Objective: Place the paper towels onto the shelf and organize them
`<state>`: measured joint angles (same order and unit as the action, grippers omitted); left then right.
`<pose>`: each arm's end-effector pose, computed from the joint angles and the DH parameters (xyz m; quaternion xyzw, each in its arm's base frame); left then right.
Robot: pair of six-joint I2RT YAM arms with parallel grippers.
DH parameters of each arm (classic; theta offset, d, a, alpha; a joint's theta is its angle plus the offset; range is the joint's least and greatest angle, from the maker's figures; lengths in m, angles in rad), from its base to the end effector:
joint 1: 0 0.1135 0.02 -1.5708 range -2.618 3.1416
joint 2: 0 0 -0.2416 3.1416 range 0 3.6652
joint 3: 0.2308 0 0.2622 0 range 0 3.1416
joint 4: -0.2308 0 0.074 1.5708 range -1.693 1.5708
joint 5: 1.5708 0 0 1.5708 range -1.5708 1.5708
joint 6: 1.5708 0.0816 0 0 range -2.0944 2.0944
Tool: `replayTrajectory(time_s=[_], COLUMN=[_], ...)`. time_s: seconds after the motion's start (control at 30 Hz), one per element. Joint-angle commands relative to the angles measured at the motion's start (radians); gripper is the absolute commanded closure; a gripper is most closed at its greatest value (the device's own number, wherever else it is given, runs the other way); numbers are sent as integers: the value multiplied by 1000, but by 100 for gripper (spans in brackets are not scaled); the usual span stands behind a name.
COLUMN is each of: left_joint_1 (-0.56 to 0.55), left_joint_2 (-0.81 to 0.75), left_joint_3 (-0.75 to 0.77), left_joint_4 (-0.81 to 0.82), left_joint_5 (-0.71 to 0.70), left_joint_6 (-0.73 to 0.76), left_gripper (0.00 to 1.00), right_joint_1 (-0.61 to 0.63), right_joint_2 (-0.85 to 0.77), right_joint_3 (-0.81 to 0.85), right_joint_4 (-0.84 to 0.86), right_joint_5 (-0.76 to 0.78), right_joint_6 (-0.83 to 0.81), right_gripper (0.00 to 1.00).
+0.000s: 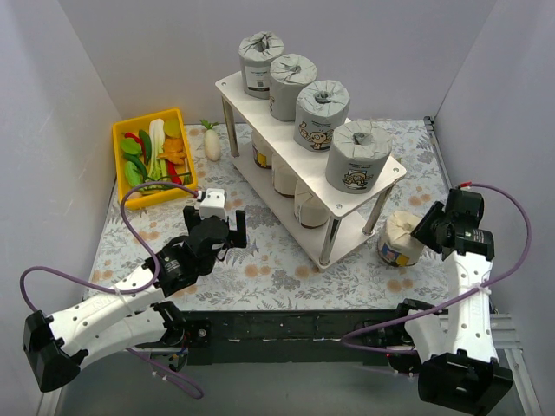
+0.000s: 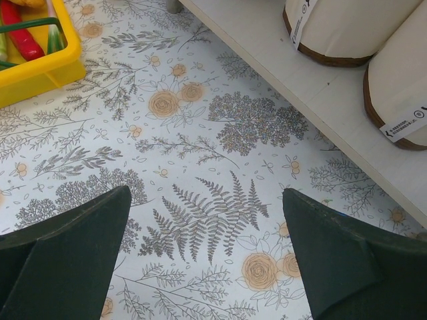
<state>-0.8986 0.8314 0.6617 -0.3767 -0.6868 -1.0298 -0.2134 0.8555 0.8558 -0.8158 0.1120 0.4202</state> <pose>0.1875 -0.1525 0.2368 -0.2185 0.8082 -0.2118 0.5042 0.2161 -0.0562 0.2430 0.3087 0.8755 -0.0137 0.3716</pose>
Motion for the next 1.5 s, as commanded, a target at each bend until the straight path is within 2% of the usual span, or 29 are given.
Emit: replayTrajectory(time_s=[0.0,0.33,0.47,0.67,0.83,1.1,1.47], left_joint_1=[4,4,3,4,4,3,3], left_joint_2=[-31,-34,-40,-41,-43,-49,-43], left_joint_3=[7,7,7,7,9,7,7], left_joint_4=[-17,-24,-30,-30,-30,-27,-22], left_joint_5=[6,-14,-20,-23,-22,-22,-25], left_joint_6=[-10,-16,-23,-24,-23,-21,-18], left_gripper=[2,2,2,2,2,2,2], right_joint_1=[2,9,12,14,23,37,88], right_joint_2=[-65,-145,-164,-219,-222,-266,-291], right_joint_3=[-12,-46,-32,-106,-116,-164,-207], right_joint_4=[-49,-40,-37,53,75,222,243], right_joint_5=[-251,-517,-534,-620,-634,-686,-664], right_joint_6=[-64,-44,-24,58,54,152,184], right_gripper=[67,68,68,68,68,68,69])
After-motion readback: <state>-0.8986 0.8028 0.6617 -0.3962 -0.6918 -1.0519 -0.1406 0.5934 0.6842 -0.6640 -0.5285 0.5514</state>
